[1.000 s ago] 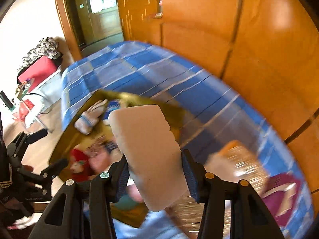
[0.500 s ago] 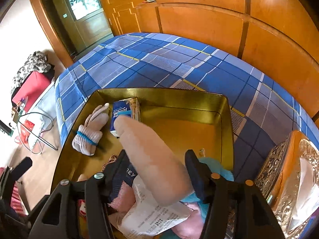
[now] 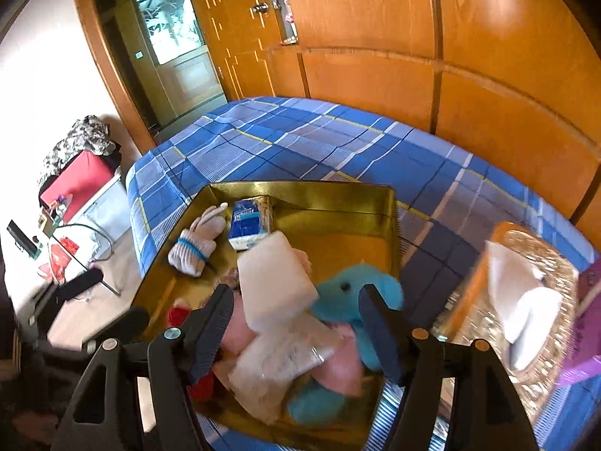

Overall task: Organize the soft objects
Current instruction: 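Carry the white foam block into the gold tray and release it with the right tool, then swing both tools back to the bed and grasp the white knit item with the right tool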

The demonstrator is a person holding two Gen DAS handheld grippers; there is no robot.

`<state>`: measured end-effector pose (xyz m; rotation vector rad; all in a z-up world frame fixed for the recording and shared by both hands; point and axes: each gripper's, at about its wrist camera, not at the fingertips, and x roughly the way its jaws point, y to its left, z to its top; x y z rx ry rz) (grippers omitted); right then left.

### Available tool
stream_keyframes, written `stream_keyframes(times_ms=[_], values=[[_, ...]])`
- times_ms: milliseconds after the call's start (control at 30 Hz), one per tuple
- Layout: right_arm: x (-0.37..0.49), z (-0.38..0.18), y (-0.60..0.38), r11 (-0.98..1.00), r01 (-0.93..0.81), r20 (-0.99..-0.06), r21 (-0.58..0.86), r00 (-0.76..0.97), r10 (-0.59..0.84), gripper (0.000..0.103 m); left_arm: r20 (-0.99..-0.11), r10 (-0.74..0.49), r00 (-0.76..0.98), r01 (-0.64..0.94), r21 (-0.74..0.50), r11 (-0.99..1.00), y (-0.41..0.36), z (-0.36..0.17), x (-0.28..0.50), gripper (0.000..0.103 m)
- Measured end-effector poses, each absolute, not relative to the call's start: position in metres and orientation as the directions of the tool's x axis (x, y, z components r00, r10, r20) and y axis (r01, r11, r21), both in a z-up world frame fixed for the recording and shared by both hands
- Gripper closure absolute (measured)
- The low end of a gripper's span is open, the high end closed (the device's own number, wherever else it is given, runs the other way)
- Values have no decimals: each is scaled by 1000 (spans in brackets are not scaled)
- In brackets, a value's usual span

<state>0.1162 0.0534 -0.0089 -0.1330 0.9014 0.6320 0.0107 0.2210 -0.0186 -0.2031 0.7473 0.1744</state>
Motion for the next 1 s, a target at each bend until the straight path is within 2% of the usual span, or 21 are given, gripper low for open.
stream_keyframes(times_ms=[167,467,800,1000], values=[[87,-5,22,808,-582,-749,89,496,440,33,-679,52,732,-175,-114,978,204,-13,8,3],[69,-3,-58,875,-480,-741,67,564,366,33,-685,-32,727,-24,-72,997,155,-10,0,3],[67,1,-167,963,-249,-736,101,633,241,33,-696,-135,705,162,-27,986,98,-8,-9,3],[65,-6,-257,986,-17,-750,169,647,139,33,-703,-188,686,263,-2,965,64,-4,-9,3]])
